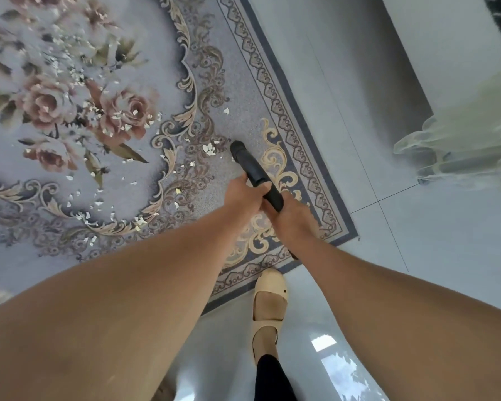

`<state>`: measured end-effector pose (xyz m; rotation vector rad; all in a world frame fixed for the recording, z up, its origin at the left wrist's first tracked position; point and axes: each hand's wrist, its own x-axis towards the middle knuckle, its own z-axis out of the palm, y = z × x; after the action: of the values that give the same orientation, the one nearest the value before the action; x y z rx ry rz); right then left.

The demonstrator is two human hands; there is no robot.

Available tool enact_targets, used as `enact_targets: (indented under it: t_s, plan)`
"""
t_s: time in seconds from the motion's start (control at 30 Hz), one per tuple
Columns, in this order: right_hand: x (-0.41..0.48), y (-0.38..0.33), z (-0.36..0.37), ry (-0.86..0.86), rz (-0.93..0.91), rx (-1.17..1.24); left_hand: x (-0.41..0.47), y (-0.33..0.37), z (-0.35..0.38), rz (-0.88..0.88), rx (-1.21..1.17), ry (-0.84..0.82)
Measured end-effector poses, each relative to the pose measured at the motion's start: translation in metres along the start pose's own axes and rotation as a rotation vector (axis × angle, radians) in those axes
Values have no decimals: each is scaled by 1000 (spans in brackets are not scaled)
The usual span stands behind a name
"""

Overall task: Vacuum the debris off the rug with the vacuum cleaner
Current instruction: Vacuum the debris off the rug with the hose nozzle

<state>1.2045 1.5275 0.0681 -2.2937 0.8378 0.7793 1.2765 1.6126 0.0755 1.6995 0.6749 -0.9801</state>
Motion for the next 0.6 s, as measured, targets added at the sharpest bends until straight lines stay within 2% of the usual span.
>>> enact_targets:
  t_s: [0.13, 0.43, 0.6]
  plan:
    - [11, -18, 6, 2, 11, 36, 10, 13, -15, 19, 37, 8]
    - [-36, 31, 18, 8, -28, -5, -22, -31, 0, -73, 62, -78]
    - [-25, 12, 15, 3, -9, -12, -8, -26, -7, -43, 35, -28]
